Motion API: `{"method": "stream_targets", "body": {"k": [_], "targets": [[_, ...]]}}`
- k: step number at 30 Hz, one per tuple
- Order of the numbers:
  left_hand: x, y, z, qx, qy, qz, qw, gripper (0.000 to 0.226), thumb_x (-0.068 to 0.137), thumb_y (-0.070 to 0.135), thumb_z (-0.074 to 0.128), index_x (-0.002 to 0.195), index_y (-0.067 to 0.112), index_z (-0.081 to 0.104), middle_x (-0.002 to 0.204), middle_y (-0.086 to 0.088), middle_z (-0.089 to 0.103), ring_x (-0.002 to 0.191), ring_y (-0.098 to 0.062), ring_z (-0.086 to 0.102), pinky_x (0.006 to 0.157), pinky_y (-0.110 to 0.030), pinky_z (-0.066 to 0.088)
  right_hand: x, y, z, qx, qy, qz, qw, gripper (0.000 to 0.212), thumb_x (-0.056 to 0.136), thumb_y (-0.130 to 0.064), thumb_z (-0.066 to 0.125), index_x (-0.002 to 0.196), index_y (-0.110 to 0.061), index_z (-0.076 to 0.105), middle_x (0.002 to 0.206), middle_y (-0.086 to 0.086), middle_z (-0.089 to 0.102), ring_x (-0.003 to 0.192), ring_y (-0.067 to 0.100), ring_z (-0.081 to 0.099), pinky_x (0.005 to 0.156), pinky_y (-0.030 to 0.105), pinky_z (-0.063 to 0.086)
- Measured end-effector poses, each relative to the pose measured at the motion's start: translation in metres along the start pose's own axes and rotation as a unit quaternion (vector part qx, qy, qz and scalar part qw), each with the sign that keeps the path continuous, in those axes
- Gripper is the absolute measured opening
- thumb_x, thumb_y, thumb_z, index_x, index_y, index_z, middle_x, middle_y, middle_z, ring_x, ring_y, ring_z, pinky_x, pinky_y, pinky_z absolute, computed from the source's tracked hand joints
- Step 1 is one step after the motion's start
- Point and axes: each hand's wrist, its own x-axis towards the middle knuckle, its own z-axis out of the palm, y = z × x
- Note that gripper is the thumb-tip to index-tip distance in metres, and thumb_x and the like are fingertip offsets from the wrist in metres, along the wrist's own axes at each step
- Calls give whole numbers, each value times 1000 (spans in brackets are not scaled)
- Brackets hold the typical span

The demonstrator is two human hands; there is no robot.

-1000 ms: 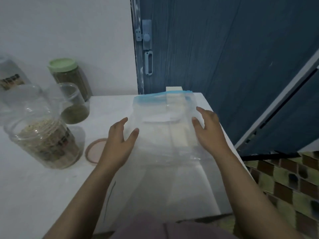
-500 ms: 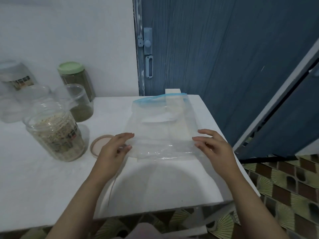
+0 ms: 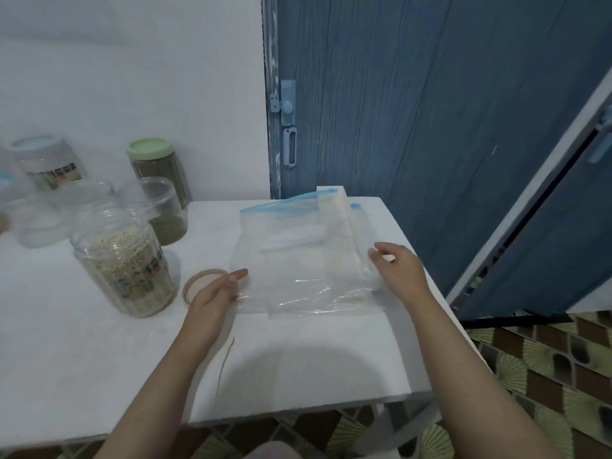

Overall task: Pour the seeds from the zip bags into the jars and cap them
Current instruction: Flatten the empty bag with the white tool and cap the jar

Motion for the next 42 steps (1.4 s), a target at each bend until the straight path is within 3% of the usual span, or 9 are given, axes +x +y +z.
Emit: {"method": "stream_targets", "body": {"k": [3,6,10,13,17,21,28,34,42], "targets": [[3,0,3,45,38,40,997,28,100,3,52,122,13,67,122,3,63,114,-10,56,103,-19,41,6,-2,12,-101,-71,64,990,33,92,-39,63,64,-29,48,67,-8,45,72,19,45,68,34,36],[3,4,7,74,48,54,995,34,95,-4,56,125,9,65,135,-1,51,127,-9,44,91,-1,33,9,1,19,-112,-44,70,990,49,86,-17,61,59,-22,20,56,-3,20,57,18,22,57,33,15],[8,3,5,43,55,20,997,32,92,2,64,111,28,68,120,-10,61,106,-18,57,98,-32,46,9,-7,17,-50,22,58,997,44,87,-12,53,60,-22,20,58,0,19,62,20,20,59,35,14],[11,6,5,-18,41,-20,999,31,92,3,65,113,27,67,117,-16,66,93,-15,60,88,-30,48,13,-8,7,98,64,99,988,43,91,-19,57,54,-5,41,59,3,31,65,20,33,61,31,27],[16,11,18,-35,31,-47,998,36,91,4,66,118,28,66,104,-5,64,86,-15,58,78,-22,47,14,-11,-14,186,114,67,974,29,96,-24,58,106,1,69,78,1,56,73,19,47,72,31,43],[25,12,37,-28,26,-72,997,48,91,4,64,134,24,58,86,-9,61,67,-13,53,80,-28,46,15,-24,-26,0,226,-175,958,31,101,-11,53,129,-11,66,123,2,63,109,19,57,97,32,47],[24,18,68,31,-10,-64,997,53,93,4,60,144,17,49,119,-13,64,92,-19,60,87,-24,43,14,-36,-38,-84,292,-332,893,34,100,-12,55,133,-12,63,133,9,60,115,29,54,93,30,47],[20,10,74,135,-18,-32,990,45,96,6,57,140,14,54,158,0,34,128,-22,52,104,-25,36,-10,-38,-36,-19,304,-355,884,31,101,-6,53,129,-9,65,127,8,63,113,27,59,96,40,52],[16,3,77,159,30,-24,987,38,97,0,50,134,5,56,148,-4,38,128,-18,48,102,-17,32,-5,-52,-37,-68,332,-413,845,35,100,-8,53,134,-8,62,128,14,59,112,34,53,92,37,49]]}}
